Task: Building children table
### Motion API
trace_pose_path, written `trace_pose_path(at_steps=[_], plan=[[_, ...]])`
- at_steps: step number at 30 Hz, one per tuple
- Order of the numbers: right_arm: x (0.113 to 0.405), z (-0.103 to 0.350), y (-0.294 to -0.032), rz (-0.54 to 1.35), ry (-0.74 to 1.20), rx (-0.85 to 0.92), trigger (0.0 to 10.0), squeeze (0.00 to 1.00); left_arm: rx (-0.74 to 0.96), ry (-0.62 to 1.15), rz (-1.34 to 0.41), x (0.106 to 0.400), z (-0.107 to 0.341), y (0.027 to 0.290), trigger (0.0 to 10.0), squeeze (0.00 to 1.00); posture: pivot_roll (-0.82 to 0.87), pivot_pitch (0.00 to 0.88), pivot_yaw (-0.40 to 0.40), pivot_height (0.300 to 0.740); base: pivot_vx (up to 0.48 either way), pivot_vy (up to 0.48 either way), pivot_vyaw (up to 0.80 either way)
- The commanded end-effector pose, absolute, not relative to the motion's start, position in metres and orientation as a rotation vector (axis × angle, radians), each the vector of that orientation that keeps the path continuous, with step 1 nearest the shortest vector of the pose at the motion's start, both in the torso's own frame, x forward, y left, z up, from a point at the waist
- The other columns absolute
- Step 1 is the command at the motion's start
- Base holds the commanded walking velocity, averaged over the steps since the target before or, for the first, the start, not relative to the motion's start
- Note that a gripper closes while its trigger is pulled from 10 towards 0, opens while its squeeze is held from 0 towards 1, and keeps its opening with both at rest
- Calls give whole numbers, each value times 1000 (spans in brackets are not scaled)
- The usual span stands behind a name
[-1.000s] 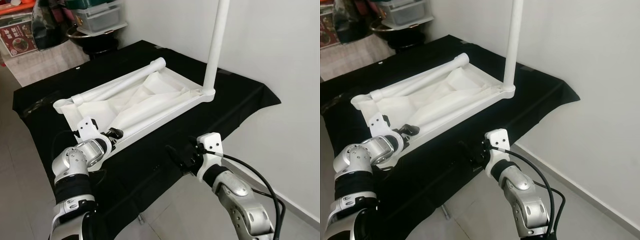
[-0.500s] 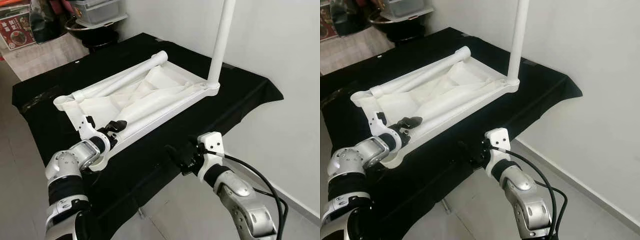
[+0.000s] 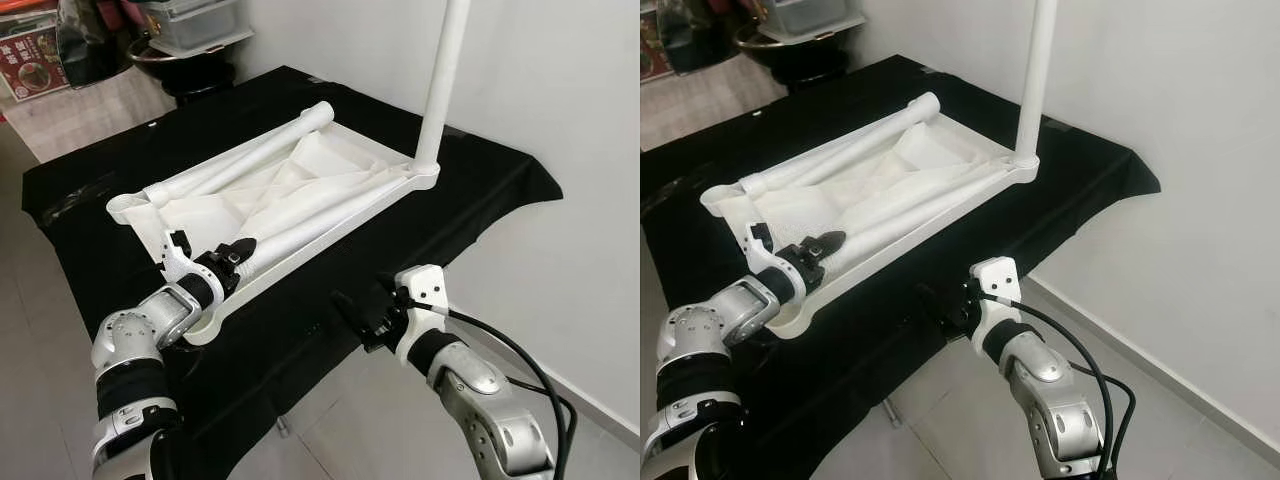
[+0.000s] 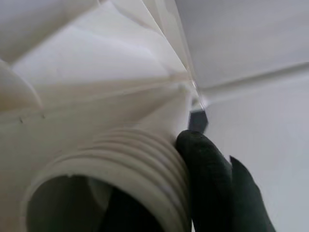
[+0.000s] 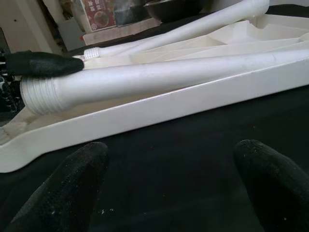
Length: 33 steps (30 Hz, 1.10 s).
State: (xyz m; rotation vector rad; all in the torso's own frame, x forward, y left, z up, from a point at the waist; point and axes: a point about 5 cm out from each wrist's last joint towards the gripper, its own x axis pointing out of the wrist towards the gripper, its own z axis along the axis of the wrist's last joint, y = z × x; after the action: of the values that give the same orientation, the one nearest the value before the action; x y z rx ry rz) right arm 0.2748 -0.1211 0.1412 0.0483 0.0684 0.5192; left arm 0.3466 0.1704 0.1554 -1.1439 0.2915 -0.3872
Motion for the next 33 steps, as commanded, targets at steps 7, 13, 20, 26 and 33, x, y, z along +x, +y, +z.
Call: trace_pose_path(at_steps=[7, 13, 20, 26, 33], plan=[[272, 140, -116, 530, 72, 50, 10000, 0, -1204, 212, -471, 348, 166, 165, 0, 0, -124, 83, 83, 740, 0, 0, 0], [273, 141, -117, 527, 66, 49, 10000, 0, -1224, 167, -493, 346, 171, 169, 0, 0, -119, 69, 78, 740, 0, 0, 0], [284, 151, -120, 507, 25, 92, 10000, 0, -1218, 42, -580, 330, 191, 180, 0, 0, -111, 54, 71, 740, 0, 0, 0], [291, 167, -120, 541, -16, 131, 10000, 0, -1162, -44, -667, 309, 209, 190, 0, 0, -101, 46, 60, 740, 0, 0, 0], [302, 183, -121, 565, -61, 179, 10000, 0, -1131, -115, -711, 296, 224, 194, 0, 0, -81, 43, 52, 740, 0, 0, 0]])
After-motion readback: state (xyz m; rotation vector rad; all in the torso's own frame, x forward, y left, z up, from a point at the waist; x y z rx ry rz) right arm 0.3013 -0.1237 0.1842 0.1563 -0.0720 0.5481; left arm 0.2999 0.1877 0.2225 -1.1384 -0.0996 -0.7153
